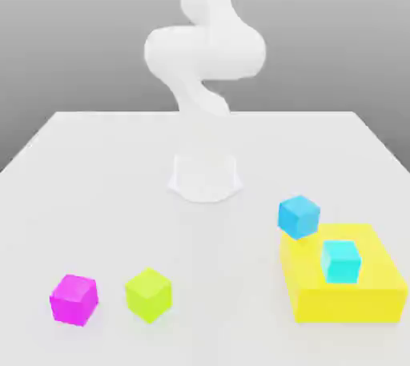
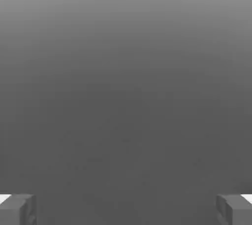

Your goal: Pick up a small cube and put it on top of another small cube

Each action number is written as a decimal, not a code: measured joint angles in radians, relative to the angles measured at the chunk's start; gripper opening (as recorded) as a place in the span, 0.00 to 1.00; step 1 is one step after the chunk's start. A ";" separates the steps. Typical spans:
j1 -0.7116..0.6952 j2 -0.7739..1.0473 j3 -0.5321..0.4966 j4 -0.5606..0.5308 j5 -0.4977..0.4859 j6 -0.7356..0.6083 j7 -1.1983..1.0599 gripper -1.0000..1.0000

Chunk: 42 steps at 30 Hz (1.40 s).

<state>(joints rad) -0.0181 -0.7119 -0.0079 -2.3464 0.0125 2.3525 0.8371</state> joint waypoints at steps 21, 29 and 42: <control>-0.150 0.770 -0.055 -0.390 0.009 0.462 0.388 0.50; -0.178 1.008 -0.020 -0.363 0.044 0.653 0.372 0.00; -0.180 0.792 -0.051 -0.387 0.001 0.462 0.383 0.00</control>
<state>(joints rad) -0.1986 0.0801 -0.0587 -2.7339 0.0136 2.8148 1.2199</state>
